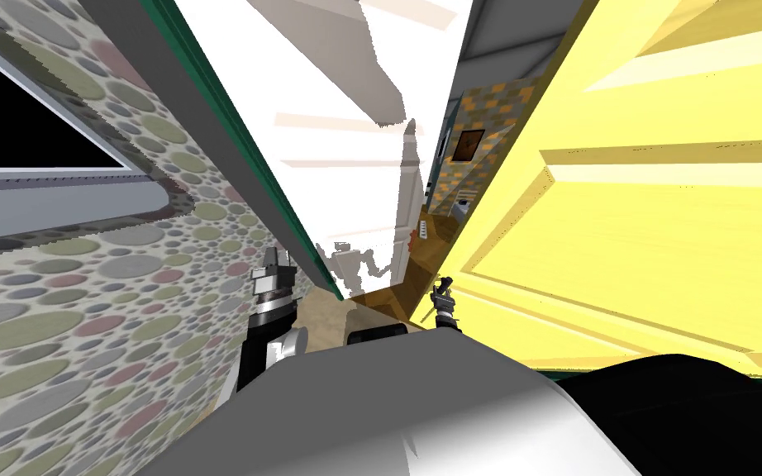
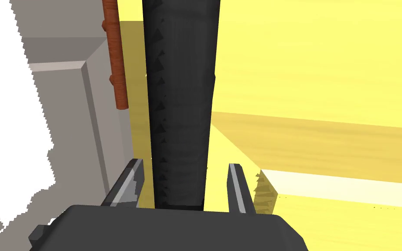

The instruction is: Push the door open

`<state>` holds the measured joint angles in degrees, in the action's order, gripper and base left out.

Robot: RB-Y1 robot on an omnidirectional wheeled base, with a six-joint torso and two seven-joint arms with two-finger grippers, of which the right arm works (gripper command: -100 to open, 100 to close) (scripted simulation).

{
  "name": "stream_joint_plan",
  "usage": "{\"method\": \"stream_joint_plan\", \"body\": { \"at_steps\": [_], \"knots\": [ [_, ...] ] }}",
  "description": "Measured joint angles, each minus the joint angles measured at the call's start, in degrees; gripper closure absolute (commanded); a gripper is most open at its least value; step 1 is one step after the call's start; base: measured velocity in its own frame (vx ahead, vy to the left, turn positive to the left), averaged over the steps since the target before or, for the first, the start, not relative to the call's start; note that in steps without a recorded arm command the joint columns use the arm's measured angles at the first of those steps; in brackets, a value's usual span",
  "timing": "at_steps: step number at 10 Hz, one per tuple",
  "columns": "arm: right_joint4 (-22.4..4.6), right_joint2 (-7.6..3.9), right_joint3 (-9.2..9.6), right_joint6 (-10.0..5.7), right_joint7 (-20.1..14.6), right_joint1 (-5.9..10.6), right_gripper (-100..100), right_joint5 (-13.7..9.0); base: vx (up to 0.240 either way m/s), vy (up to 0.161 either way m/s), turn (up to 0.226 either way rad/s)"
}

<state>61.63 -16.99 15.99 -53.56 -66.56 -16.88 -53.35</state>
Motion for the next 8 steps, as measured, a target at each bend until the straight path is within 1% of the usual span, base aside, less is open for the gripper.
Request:
{"method": "stream_joint_plan", "body": {
  "at_steps": [4,5,6,7,8],
  "knots": [
    [-0.11,0.04,0.08,0.26,-0.04,-0.06,100,-0.03,-0.007,0.005,-0.001],
    [-0.12,0.05,0.08,0.26,-0.04,-0.07,100,-0.03,0.093,-0.062,0.124],
    [-1.05,0.86,-0.84,0.2,0.56,0.48,100,-0.68,0.148,-0.101,0.128],
    [-2.22,1.59,-1.72,-0.22,1.14,1.19,100,-1.17,0.122,-0.095,0.089],
    [-2.25,1.91,-2.53,-0.65,1.63,1.44,100,-1.55,0.108,-0.083,0.074]
  ]
}}
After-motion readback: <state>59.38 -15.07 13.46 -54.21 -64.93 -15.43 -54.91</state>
